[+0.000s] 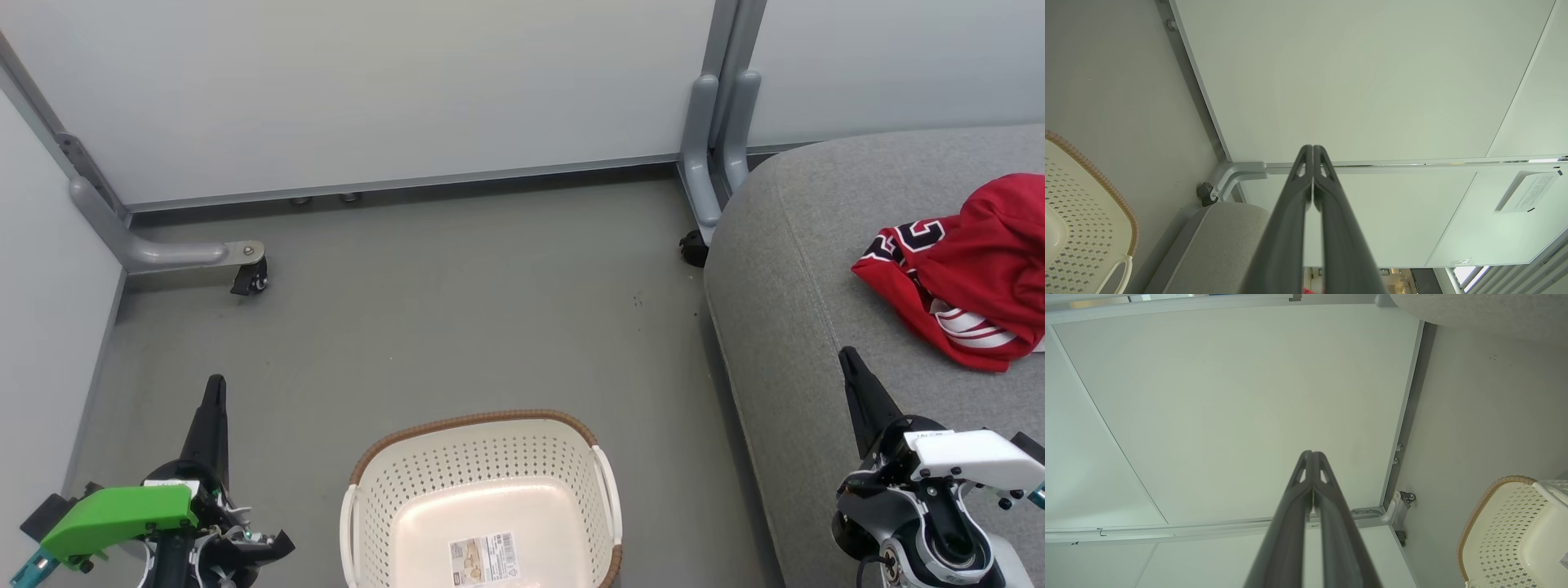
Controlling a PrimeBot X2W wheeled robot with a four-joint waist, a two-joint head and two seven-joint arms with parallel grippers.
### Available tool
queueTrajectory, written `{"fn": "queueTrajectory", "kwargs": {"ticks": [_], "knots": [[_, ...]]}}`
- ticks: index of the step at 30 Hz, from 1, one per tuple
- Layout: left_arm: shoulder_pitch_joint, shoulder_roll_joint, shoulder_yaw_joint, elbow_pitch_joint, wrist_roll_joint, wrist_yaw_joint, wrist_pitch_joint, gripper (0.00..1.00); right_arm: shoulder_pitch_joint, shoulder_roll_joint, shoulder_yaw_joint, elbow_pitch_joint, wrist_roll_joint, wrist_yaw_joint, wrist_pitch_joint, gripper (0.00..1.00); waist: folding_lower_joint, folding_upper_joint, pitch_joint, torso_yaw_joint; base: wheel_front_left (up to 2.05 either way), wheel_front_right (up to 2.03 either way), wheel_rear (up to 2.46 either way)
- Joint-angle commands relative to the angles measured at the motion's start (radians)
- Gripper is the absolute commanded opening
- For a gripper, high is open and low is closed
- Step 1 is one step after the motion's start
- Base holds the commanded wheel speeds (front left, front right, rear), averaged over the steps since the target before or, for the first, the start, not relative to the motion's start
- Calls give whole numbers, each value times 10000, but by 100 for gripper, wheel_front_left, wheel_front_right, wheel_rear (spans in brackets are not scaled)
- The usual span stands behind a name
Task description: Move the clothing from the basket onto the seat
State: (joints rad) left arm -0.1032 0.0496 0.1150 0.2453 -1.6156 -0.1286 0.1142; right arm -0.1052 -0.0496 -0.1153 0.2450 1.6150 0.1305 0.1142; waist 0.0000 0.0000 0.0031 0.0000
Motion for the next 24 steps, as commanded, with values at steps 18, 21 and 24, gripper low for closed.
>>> {"fn": "queueTrajectory", "kwargs": {"ticks": [18,21,24], "knots": [[-125,19,21,5,66,-55,41,0,-67,-8,-18,17,-53,4,37,0,0,0,0,0,0,0,0],[-125,19,20,5,66,-55,40,0,-67,-8,-18,17,-53,4,37,0,0,0,0,0,0,0,0],[-125,19,19,4,63,-55,39,0,-67,-8,-18,17,-53,4,37,0,0,0,0,0,0,0,0]]}}
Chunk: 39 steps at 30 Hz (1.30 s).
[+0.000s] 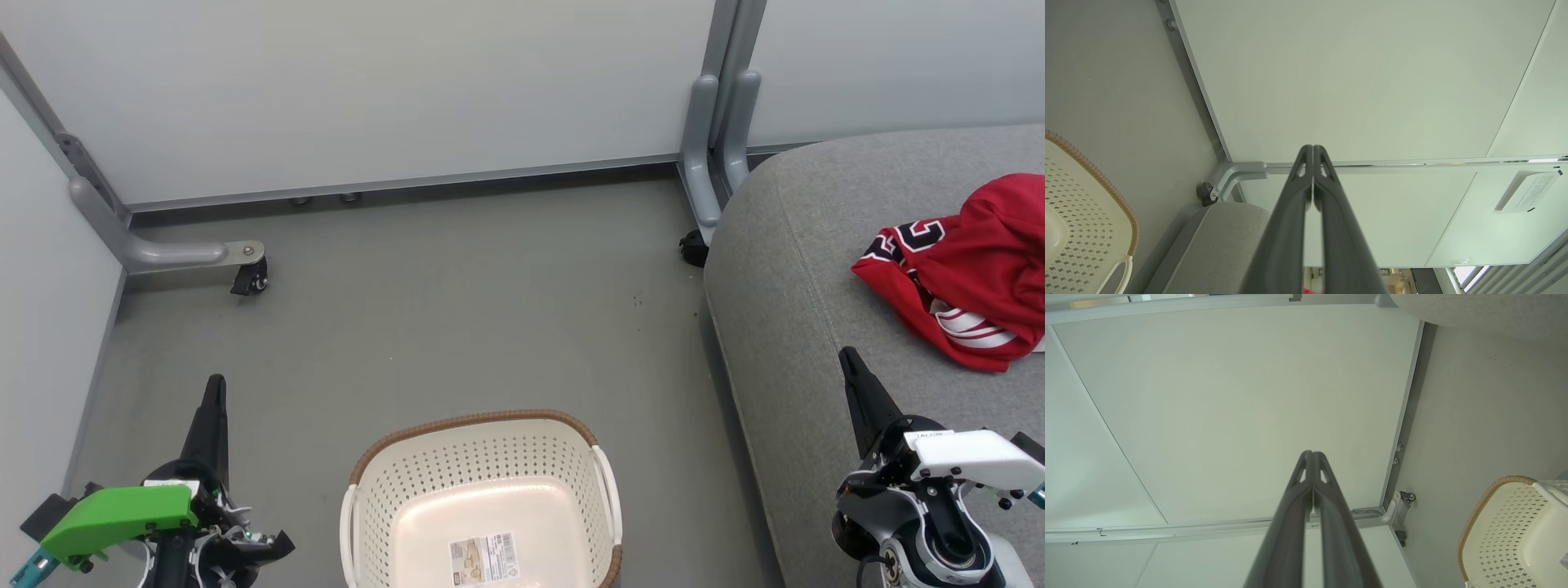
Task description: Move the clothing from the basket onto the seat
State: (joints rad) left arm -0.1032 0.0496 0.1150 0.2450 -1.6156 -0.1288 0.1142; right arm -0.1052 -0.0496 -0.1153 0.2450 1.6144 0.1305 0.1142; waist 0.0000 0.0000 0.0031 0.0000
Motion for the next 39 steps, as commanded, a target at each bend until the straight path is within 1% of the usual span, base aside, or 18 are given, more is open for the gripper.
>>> {"fn": "queueTrajectory", "kwargs": {"ticks": [1,39], "knots": [[-125,19,18,7,64,-53,39,0,-67,-8,-18,17,-48,4,37,0,0,0,0,0,0,0,0],[-124,20,11,10,58,-53,32,0,-67,-9,-18,17,-49,4,38,0,0,0,0,0,0,0,0]]}}
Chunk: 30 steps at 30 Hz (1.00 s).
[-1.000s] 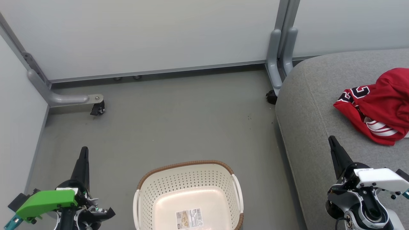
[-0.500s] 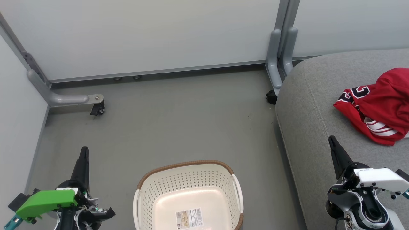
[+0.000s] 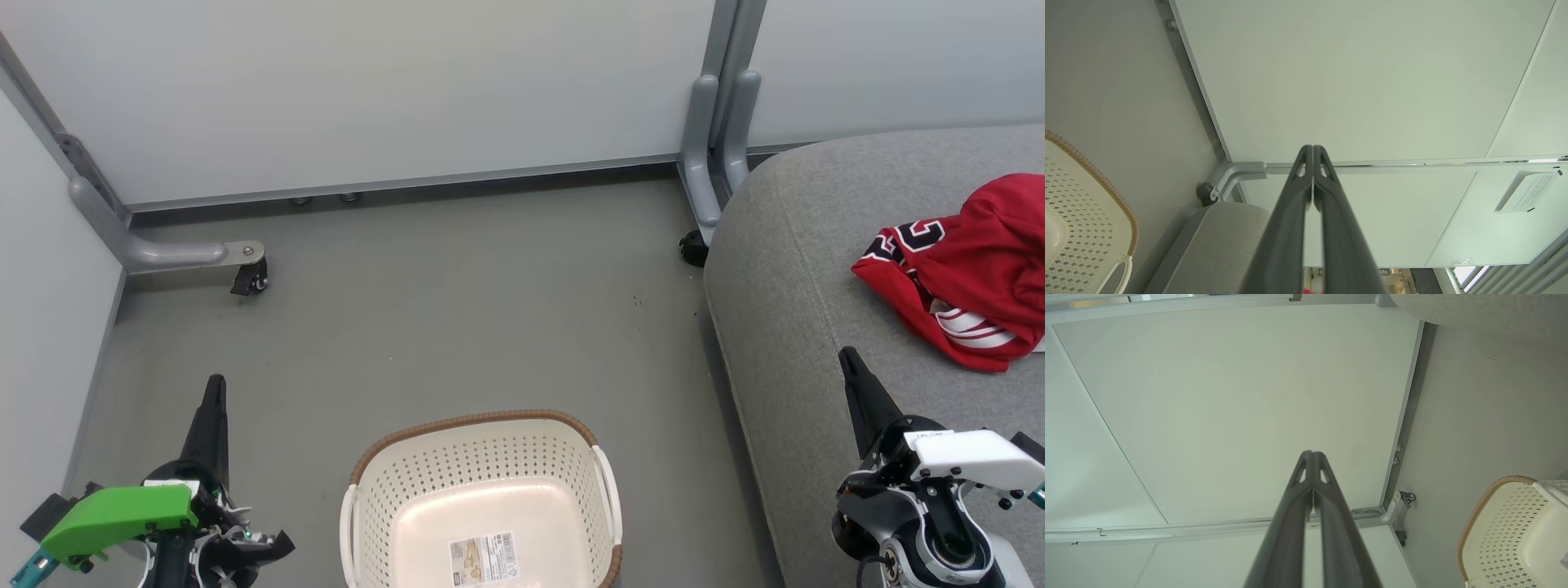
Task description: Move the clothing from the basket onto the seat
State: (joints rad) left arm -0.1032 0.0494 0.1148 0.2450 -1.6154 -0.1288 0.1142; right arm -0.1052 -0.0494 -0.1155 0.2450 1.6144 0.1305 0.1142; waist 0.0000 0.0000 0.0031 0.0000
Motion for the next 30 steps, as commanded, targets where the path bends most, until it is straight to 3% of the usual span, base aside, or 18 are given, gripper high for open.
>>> {"fn": "queueTrajectory", "kwargs": {"ticks": [1,30], "knots": [[-124,22,13,8,56,-53,32,0,-67,-11,-16,17,-49,4,38,0,0,0,0,0,0,0,0],[-124,22,9,6,54,-54,29,0,-67,-10,-9,17,-42,4,31,0,0,0,0,0,0,0,0]]}}
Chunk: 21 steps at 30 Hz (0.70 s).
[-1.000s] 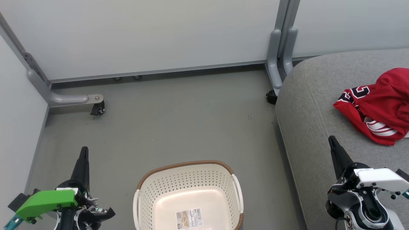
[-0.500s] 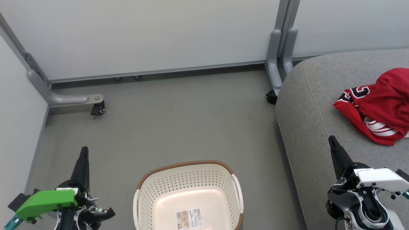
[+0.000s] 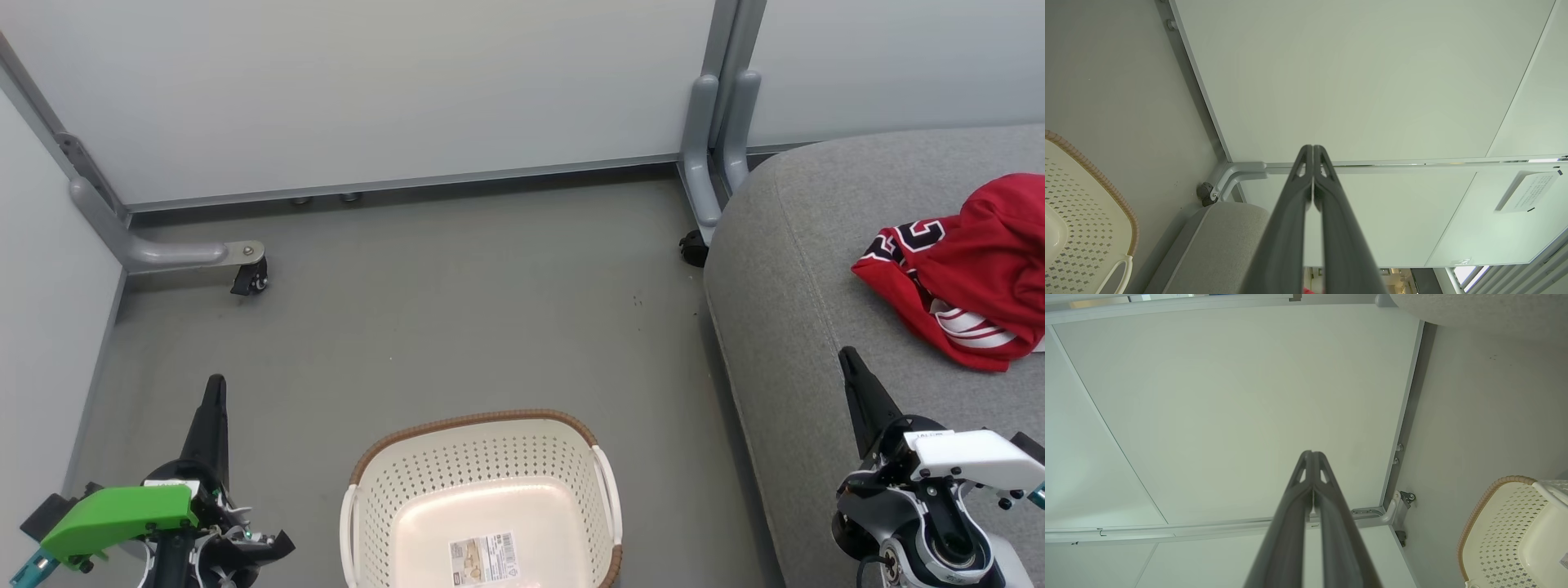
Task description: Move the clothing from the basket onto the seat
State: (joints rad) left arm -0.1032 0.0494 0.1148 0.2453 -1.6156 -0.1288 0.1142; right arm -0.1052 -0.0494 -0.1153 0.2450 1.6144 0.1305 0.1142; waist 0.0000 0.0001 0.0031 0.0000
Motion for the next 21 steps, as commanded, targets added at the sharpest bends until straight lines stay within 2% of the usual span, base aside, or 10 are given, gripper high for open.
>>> {"fn": "queueTrajectory", "kwargs": {"ticks": [1,21], "knots": [[-124,22,9,6,54,-54,29,0,-67,-10,-11,17,-41,4,31,0,0,-1,0,0,0,0,0],[-124,22,8,2,53,-54,28,0,-66,-10,-7,16,-39,4,28,0,0,-1,0,0,0,0,0]]}}
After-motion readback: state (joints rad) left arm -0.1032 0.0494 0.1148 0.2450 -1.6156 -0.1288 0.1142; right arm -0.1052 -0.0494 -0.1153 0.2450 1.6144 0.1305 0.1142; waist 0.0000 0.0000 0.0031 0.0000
